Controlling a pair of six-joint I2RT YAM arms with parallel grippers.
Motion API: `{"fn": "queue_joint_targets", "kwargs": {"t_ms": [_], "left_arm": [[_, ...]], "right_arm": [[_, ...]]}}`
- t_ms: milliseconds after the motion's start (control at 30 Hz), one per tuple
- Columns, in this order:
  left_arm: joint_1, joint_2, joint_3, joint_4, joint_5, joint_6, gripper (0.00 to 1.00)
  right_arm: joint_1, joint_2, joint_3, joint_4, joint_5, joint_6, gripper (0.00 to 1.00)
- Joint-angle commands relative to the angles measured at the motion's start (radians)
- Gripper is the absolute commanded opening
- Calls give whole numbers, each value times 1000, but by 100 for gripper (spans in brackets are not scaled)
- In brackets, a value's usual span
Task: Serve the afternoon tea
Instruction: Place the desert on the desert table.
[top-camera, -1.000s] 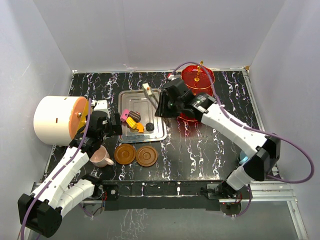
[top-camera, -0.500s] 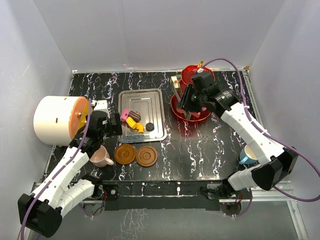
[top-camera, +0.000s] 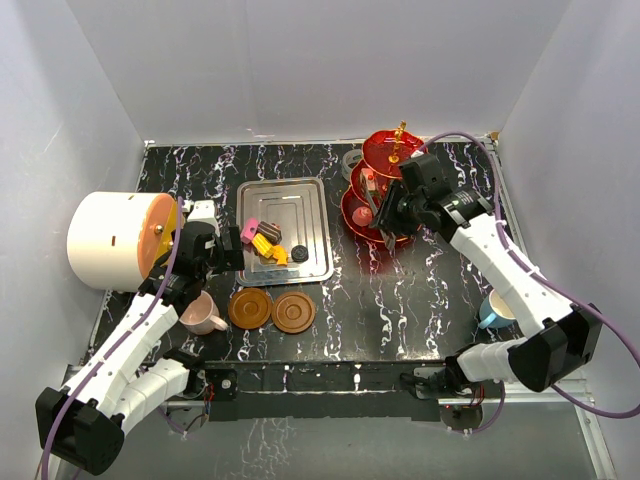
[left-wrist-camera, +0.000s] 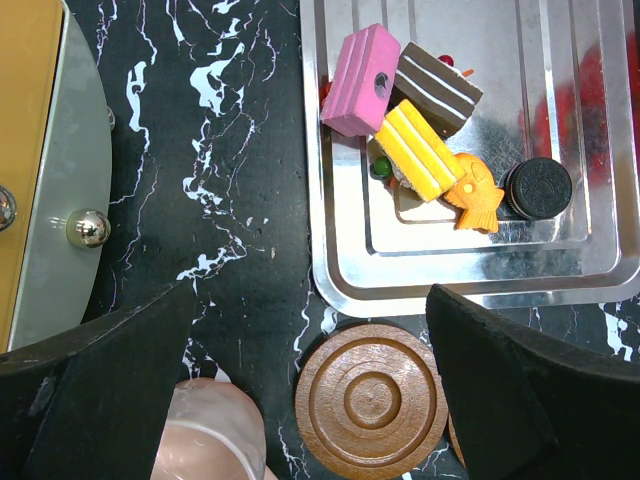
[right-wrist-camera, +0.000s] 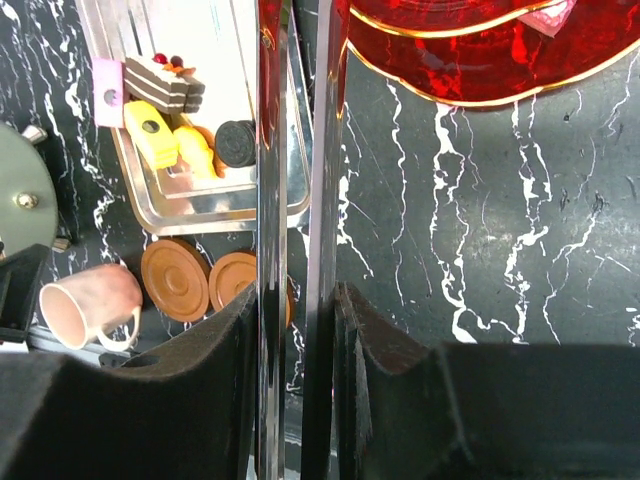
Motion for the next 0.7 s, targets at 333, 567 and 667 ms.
{"fn": "queue_joint_targets", "kwargs": {"t_ms": [333,567,667], "left_arm": [[-2,-27,6,-6,3,10,99],[-2,-32,6,-5,-3,8,99],[-2,-35,6,-4,-7,9,99]], "right_arm": [[-81,-67,-142,333,-54,16,29],[-112,-49,-187,418,-67,18,29],[-127,-35,-191,428,-56,6,29]]}}
